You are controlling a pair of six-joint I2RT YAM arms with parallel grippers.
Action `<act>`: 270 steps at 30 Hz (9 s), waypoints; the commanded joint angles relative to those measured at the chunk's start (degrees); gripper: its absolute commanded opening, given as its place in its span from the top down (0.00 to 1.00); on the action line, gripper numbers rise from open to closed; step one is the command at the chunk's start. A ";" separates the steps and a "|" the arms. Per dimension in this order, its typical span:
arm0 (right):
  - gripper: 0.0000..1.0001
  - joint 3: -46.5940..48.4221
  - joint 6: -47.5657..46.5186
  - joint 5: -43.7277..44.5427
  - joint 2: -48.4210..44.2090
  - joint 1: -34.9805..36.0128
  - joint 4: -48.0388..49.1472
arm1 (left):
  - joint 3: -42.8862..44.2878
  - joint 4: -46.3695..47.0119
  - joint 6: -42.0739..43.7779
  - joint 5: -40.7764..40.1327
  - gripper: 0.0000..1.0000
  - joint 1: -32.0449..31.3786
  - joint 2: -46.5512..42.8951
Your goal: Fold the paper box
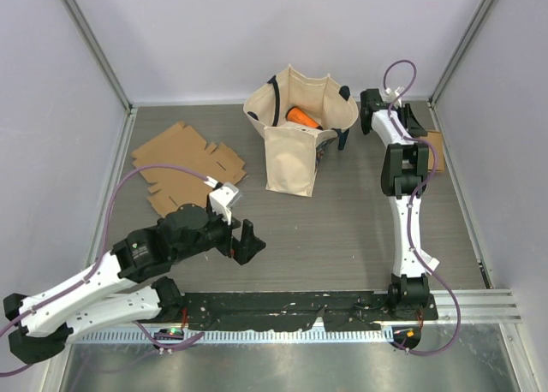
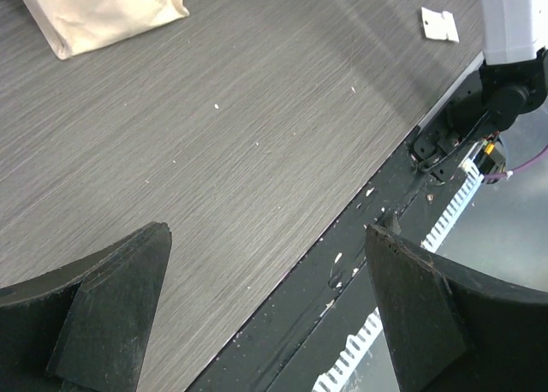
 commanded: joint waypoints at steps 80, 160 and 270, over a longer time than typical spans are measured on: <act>0.64 -36.30 83.55 -39.61 -7.81 59.66 66.43 | 17.16 -14.95 1.44 -8.02 0.07 37.14 -11.24; 0.99 -61.52 -0.21 -112.16 -80.77 32.24 24.60 | 26.73 20.01 9.66 49.39 0.36 42.04 25.67; 0.99 -33.83 -27.10 -91.02 -50.43 45.68 -5.20 | -11.94 44.04 4.16 15.37 0.64 28.70 8.70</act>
